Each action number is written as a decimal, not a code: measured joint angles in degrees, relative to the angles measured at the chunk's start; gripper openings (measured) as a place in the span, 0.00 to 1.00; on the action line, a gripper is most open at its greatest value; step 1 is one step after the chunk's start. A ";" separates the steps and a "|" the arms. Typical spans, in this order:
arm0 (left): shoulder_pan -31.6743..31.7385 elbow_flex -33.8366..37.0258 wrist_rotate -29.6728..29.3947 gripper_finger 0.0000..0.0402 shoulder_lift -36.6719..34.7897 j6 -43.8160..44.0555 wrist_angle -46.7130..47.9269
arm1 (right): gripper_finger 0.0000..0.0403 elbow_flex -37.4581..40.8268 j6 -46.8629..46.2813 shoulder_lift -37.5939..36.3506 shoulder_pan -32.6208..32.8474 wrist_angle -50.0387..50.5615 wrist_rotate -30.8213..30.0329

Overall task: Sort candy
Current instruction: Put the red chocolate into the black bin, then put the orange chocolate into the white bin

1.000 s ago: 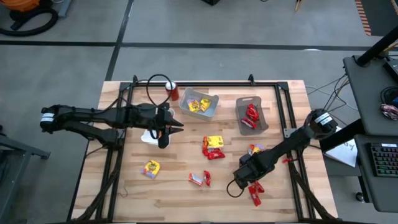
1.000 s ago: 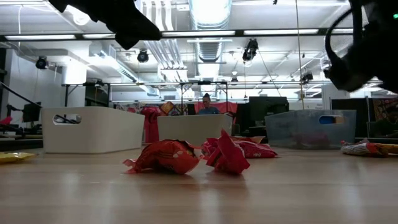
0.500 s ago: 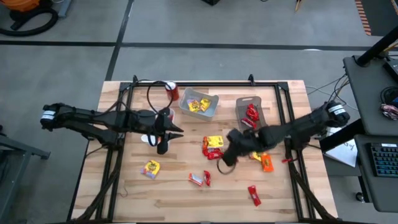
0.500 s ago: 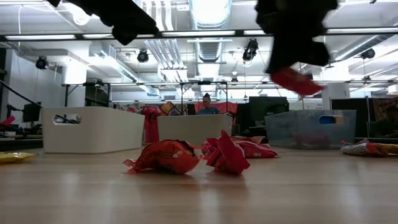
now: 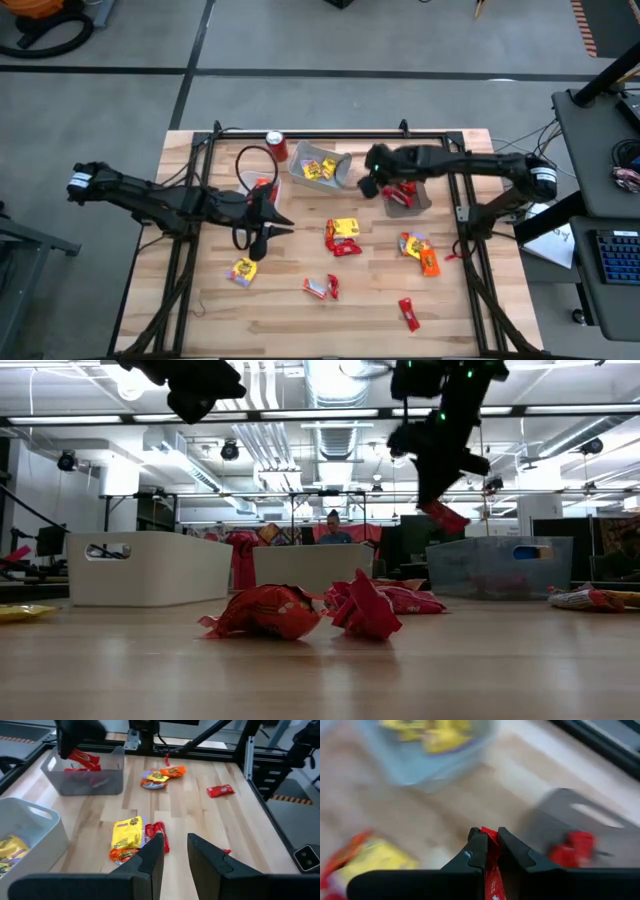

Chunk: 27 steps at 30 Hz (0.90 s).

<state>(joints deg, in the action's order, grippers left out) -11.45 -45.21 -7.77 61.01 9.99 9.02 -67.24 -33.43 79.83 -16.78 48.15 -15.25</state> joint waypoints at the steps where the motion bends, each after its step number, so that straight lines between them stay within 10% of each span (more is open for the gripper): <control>1: -0.56 0.00 -0.69 0.18 0.00 0.05 0.00 | 0.06 0.00 0.03 0.00 -1.77 1.25 0.03; 13: -3.65 0.04 -5.38 0.18 0.00 1.73 1.08 | 0.08 4.08 0.40 0.46 -14.17 4.41 0.54; 27: -4.72 2.85 -5.48 0.18 1.41 5.35 1.40 | 0.42 4.94 0.44 0.31 -14.08 1.94 0.77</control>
<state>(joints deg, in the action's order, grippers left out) -16.16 -42.36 -13.26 62.42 15.33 10.41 -62.30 -32.99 80.14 -30.86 50.09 -14.48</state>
